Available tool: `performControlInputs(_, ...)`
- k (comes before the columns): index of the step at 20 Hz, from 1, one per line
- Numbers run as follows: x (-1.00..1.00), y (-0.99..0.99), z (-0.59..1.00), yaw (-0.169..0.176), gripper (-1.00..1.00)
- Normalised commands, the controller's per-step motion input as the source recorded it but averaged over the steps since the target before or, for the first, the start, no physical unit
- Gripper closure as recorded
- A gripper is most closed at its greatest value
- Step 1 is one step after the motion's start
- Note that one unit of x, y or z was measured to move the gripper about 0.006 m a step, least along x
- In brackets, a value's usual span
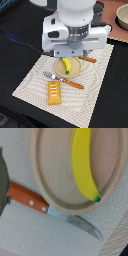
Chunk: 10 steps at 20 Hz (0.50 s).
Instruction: Interact with the objects in diverse but meaningful ways.
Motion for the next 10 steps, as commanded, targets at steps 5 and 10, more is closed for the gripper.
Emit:
performControlInputs(5,-0.51,0.19,-0.50,0.001,-1.00)
performControlInputs(10,-0.47,0.15,-0.46,0.001,-1.00)
